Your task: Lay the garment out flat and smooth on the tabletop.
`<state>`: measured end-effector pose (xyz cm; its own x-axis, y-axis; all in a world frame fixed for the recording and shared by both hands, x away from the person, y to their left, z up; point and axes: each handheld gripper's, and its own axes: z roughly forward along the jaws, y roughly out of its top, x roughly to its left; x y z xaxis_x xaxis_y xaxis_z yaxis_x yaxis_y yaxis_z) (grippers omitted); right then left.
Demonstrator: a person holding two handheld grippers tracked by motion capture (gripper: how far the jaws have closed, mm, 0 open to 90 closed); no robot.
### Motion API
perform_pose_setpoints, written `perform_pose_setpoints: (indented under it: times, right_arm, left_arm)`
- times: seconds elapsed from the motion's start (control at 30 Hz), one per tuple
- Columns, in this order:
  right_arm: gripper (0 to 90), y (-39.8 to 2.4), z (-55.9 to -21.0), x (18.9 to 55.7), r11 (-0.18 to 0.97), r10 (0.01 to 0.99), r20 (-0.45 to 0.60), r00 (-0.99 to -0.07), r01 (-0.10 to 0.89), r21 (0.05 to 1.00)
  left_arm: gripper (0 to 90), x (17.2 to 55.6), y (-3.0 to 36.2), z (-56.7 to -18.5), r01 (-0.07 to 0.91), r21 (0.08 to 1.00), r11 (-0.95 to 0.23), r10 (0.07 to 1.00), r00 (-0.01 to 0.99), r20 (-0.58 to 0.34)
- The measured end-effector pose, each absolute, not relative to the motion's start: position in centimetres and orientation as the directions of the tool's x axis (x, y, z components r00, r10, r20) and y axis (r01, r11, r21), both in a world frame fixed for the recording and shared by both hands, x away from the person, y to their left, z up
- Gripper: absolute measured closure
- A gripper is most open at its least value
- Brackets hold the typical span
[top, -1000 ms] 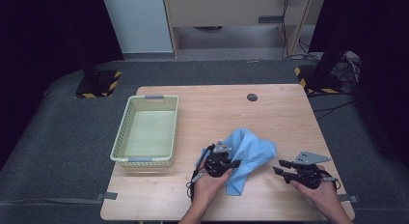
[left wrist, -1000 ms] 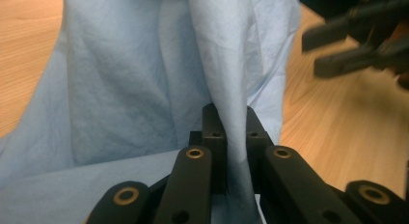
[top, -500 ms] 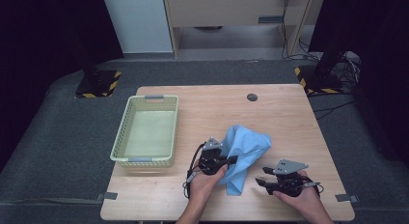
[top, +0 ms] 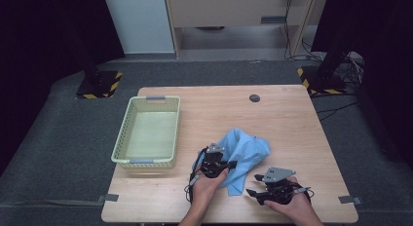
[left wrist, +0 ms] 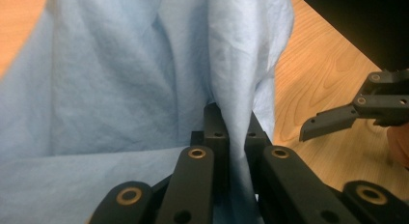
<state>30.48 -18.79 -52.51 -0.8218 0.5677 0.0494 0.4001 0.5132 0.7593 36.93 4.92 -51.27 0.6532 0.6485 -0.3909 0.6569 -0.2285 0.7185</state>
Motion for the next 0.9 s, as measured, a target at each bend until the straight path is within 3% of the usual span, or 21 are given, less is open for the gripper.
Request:
perform_pose_setpoints:
  times: [0.2,0.57,0.7,0.9]
  right_arm:
    - [37.9,-18.1,-52.9,30.2,0.531,0.552,0.049,-0.833,0.396,0.749]
    - [37.4,-17.6,-53.0,30.0,0.546,0.552,0.030,-0.833,0.388,0.743]
    - [43.8,-17.7,-53.2,30.0,0.567,0.558,0.008,-0.830,0.388,0.727]
    - [65.8,-18.1,-53.2,30.2,0.560,0.562,0.010,-0.827,0.389,0.731]
  left_arm:
    - [86.9,36.8,4.5,-51.3,0.653,0.721,-0.233,0.644,0.659,-0.389]
    - [87.0,36.3,4.0,-50.5,0.670,0.723,-0.172,0.591,0.657,-0.468]
    - [87.0,36.2,4.0,-50.1,0.671,0.724,-0.159,0.575,0.660,-0.485]
    - [87.0,36.1,4.3,-49.5,0.674,0.727,-0.132,0.550,0.660,-0.512]
